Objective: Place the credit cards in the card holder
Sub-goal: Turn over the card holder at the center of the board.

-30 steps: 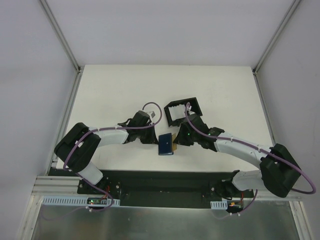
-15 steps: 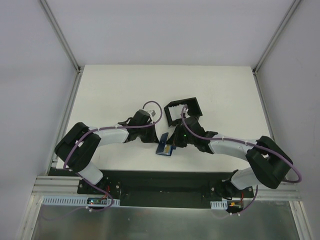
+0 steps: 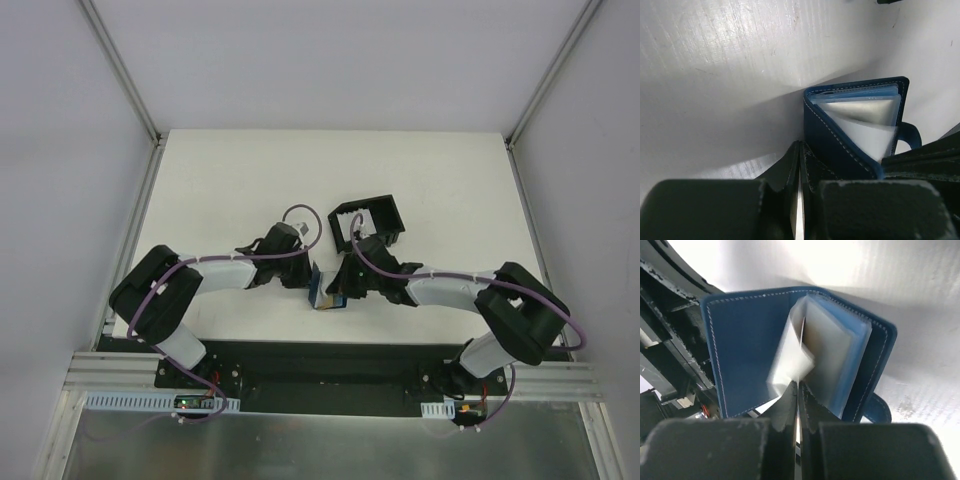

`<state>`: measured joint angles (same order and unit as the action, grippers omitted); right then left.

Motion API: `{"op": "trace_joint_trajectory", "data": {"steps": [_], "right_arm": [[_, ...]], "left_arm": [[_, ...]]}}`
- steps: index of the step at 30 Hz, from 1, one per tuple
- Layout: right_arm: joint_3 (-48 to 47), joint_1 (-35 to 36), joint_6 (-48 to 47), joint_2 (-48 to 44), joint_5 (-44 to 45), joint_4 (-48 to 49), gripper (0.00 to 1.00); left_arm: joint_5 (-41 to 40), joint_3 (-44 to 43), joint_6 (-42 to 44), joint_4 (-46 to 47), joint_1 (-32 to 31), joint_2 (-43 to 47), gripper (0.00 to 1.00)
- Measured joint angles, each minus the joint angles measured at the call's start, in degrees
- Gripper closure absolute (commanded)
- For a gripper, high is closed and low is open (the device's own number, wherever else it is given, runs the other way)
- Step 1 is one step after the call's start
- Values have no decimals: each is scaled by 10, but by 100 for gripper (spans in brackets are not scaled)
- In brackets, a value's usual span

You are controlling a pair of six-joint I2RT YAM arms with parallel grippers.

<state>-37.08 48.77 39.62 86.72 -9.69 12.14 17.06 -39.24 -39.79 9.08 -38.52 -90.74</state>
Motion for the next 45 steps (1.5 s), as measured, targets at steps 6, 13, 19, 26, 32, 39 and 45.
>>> {"op": "trace_joint_trajectory", "data": {"steps": [6,13,19,26,32,39,45], "right_arm": [[-21,21,-3,8,26,-23,100],[-32,30,-13,19,53,-43,100],[-43,38,-12,36,69,-46,100],[-65,51,-12,41,100,-75,100],[-74,54,-11,48,108,-84,100],[-76,55,-11,49,110,-86,100],[-77,55,-11,49,110,-86,100]], "left_arm": [[-8,13,-2,6,0,7,99],[-23,17,4,-3,0,21,87],[-42,34,5,-7,4,50,64],[-40,45,1,-5,7,85,47],[-37,46,2,-13,7,151,37],[-29,46,3,-20,7,194,41],[-26,43,17,-54,7,186,65]]}}
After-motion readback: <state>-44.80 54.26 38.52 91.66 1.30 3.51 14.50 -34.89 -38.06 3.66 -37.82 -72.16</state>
